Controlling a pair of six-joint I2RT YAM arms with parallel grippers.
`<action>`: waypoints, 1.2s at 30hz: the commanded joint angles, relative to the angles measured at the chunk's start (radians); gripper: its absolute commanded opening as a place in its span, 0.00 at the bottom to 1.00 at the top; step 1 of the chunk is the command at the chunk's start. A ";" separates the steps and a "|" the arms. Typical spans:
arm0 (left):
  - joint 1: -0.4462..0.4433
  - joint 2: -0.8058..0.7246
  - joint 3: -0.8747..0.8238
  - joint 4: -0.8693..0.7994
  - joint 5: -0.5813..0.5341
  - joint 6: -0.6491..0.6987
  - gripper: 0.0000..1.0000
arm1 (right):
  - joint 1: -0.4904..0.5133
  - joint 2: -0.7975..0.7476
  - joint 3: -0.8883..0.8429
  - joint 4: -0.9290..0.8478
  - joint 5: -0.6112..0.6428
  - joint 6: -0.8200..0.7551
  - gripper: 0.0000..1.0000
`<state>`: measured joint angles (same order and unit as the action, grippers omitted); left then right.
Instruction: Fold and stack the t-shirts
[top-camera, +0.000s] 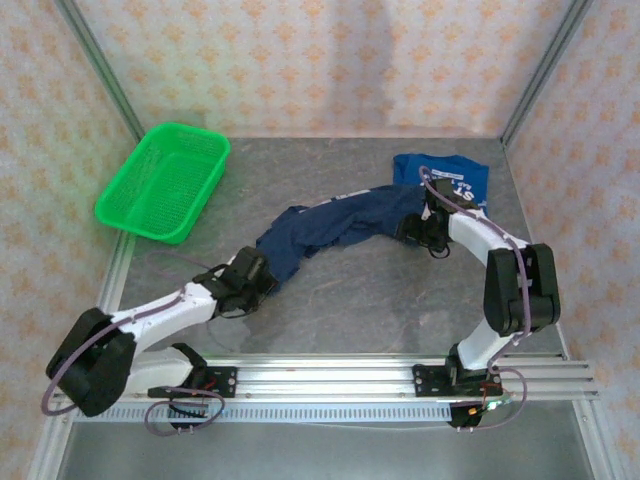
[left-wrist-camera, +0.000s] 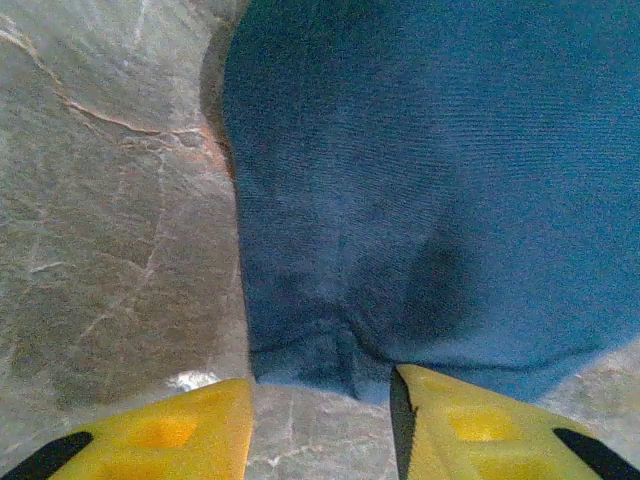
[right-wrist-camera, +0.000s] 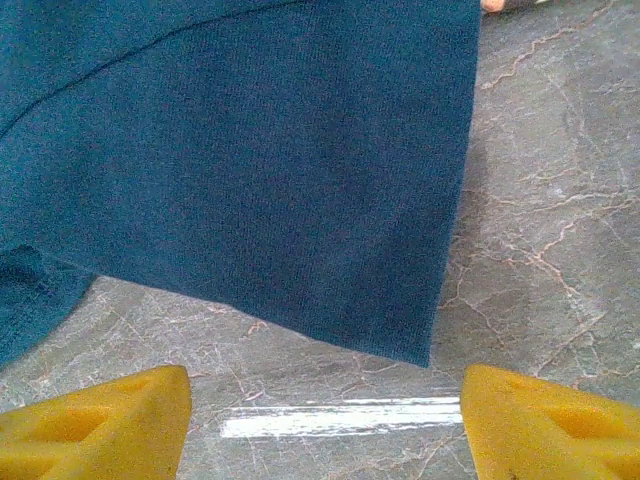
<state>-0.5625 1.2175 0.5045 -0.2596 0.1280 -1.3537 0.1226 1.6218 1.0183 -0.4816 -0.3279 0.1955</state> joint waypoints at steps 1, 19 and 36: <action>-0.005 0.069 0.047 0.014 0.005 0.002 0.40 | -0.007 -0.049 -0.007 -0.019 0.029 -0.034 0.72; -0.004 0.454 0.275 0.022 -0.010 0.147 0.04 | -0.023 -0.005 -0.032 -0.015 0.060 -0.009 0.71; -0.007 0.006 0.378 -0.431 -0.130 0.445 0.00 | -0.038 0.283 0.165 0.142 0.057 0.100 0.43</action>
<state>-0.5632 1.2503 0.8520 -0.5758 0.0509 -0.9768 0.0875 1.8198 1.1297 -0.5785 -0.2630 0.2676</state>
